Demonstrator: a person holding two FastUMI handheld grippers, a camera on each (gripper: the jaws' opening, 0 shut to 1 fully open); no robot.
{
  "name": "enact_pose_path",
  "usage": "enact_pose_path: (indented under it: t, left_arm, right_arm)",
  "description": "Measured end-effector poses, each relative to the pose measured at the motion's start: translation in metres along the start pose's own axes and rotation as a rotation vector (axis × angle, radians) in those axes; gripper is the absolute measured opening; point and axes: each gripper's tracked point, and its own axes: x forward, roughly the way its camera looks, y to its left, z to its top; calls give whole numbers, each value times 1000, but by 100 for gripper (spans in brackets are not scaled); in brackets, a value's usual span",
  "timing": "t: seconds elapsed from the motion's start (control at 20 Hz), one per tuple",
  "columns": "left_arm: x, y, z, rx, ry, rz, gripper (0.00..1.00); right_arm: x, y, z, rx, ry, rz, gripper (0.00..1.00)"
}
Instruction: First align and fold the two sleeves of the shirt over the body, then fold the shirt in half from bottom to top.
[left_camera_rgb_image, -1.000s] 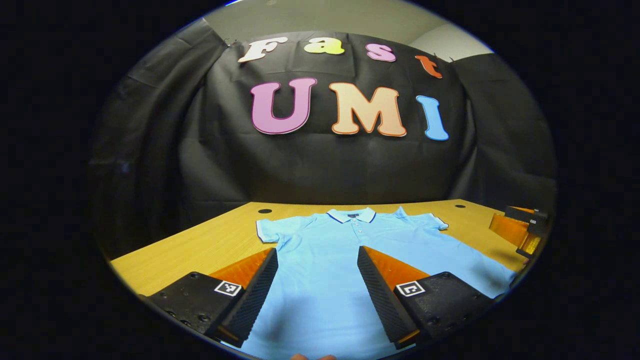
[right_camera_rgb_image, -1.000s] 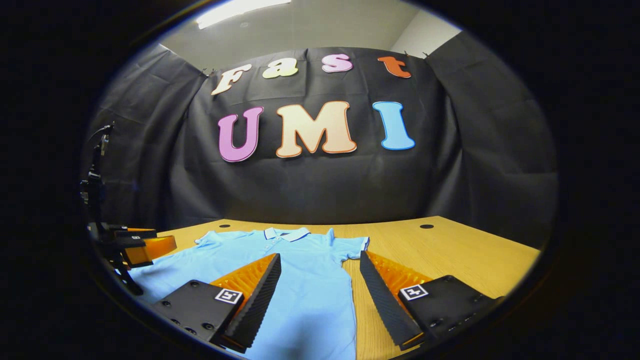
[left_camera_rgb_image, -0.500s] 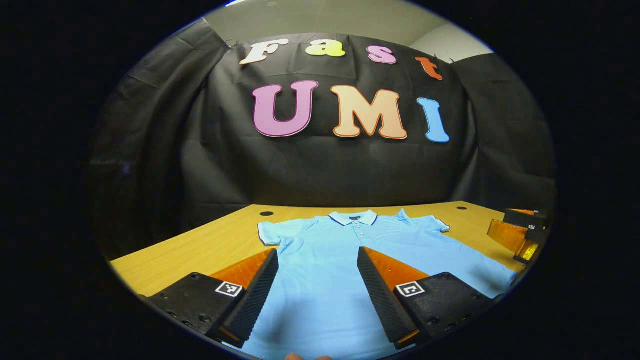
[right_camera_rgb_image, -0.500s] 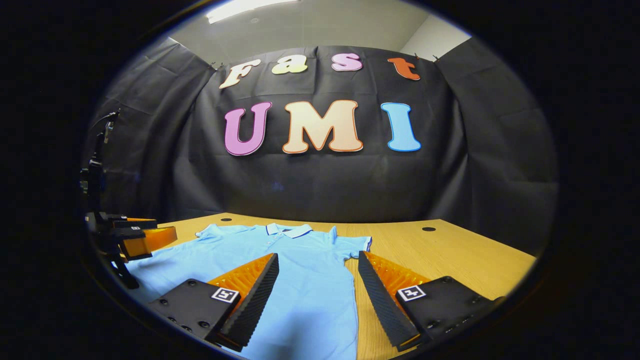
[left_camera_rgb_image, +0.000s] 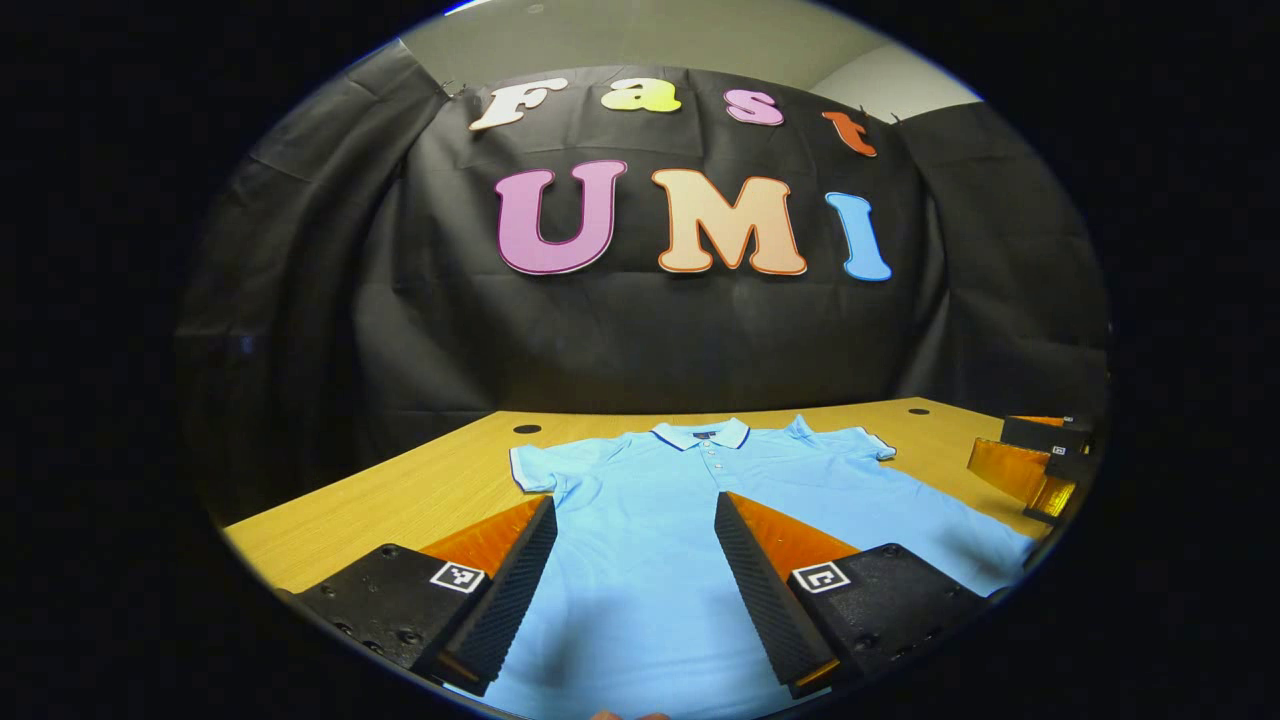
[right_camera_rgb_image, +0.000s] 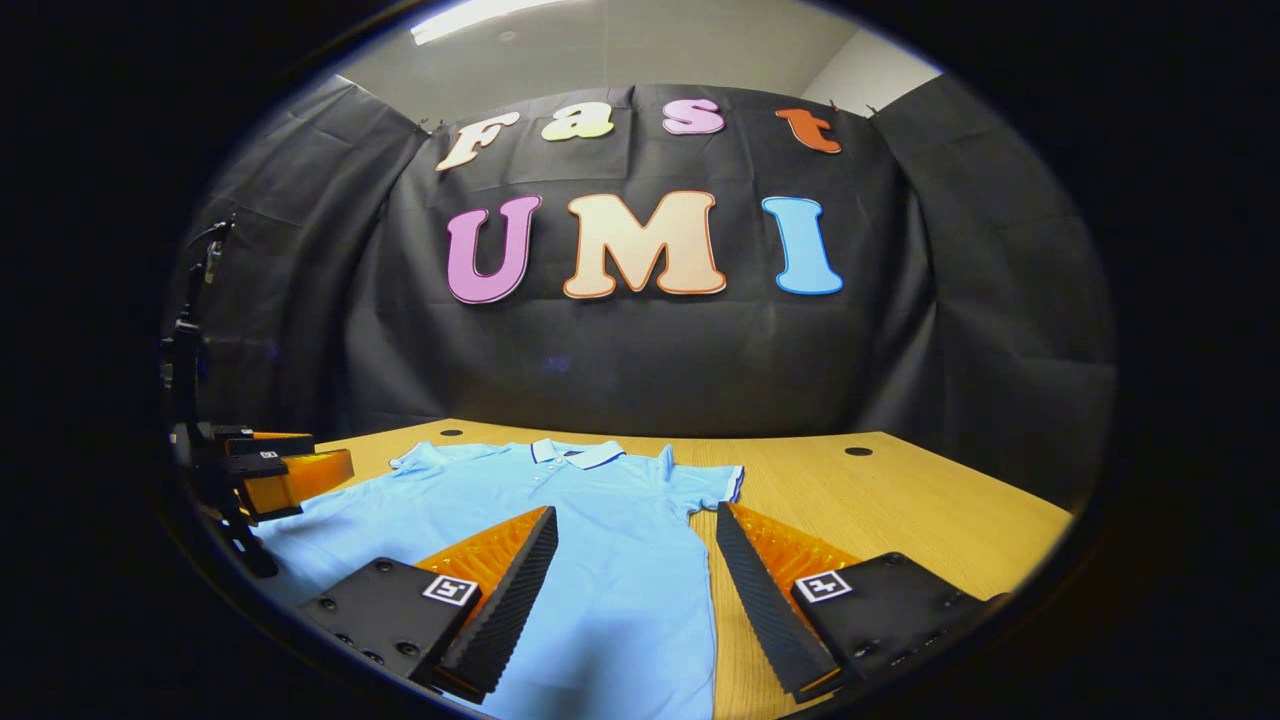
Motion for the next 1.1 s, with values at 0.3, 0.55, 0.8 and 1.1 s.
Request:
enact_pose_path:
  t: [0.3,0.55,0.8,1.1]
  left_arm:
    - [1,0,0,0,-2,-1,95]
    - [1,0,1,1,-2,-4,95]
    - [0,-1,0,1,-3,-4,95]
    - [0,0,1,3,-2,-4,95]
  right_arm:
    - [18,-7,4,-24,86,29,99]
    - [59,-21,35,-37,121,43,99]
    - [131,-58,40,-87,233,-20,100]
    - [204,-84,-3,38,431,-76,99]
